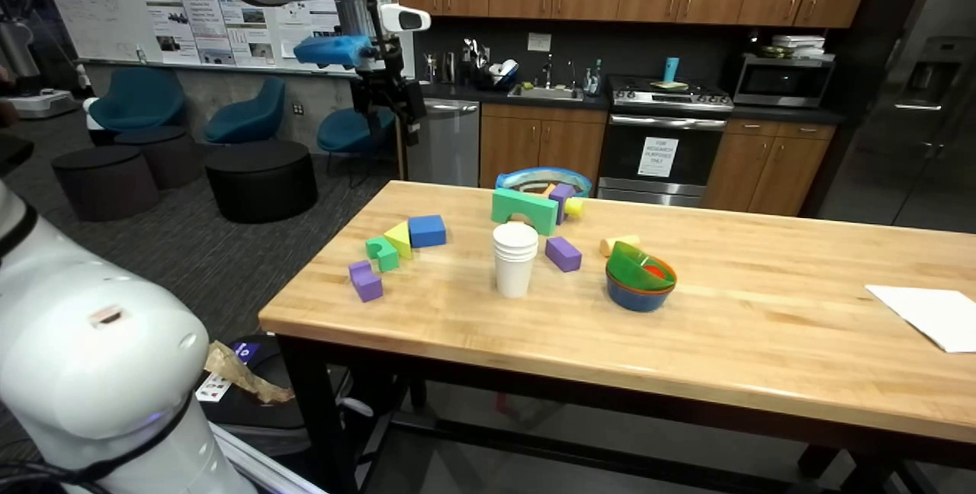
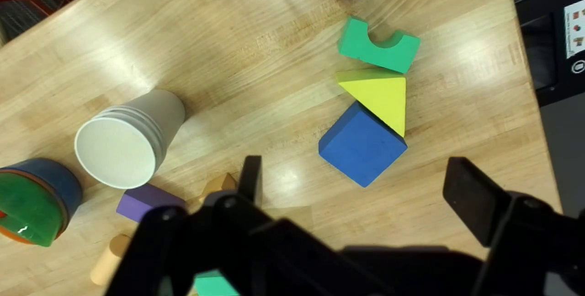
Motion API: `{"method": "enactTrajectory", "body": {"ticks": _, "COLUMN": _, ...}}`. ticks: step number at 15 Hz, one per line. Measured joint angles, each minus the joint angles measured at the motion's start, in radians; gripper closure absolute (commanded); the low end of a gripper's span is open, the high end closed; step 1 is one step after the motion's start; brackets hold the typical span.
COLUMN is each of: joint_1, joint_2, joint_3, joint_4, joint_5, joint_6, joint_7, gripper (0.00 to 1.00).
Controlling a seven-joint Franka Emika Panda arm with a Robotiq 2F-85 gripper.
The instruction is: Move the green block at the front of the table backwards.
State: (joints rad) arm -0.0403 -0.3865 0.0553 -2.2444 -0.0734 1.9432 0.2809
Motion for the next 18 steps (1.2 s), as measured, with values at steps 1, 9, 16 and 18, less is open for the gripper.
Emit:
{"method": "enactTrajectory", "body": {"ticks": 1, "joint_1": 0.003, "joint_2": -0.001, "joint_3": 0.003, "joint_4": -0.011, "joint_5": 0.005, "joint_6": 0.014, "joint_7": 0.004, "gripper": 0.0}}
{"method": "enactTrajectory", "body": {"ticks": 9, "joint_1": 0.017, "joint_2": 0.006, "joint_3": 0.024, "joint_4": -0.152, "joint_5": 0.057, "joint_6": 0.253, "joint_7": 0.044, "gripper": 0.0}}
{"method": "enactTrajectory", "body": {"ticks": 16, "joint_1": 0.017, "joint_2": 0.002, "joint_3": 0.029, "joint_4": -0.269, "joint_5": 0.059, "joint_6": 0.348, "joint_7": 0.084, "gripper": 0.0}}
{"method": "enactTrajectory", "body": {"ticks": 18, "joint_1": 0.017, "joint_2": 0.003, "joint_3": 0.029, "joint_4": -0.304, "joint_5": 0.062, "joint_6": 0.385, "joint_7": 0.084, "gripper": 0.0}}
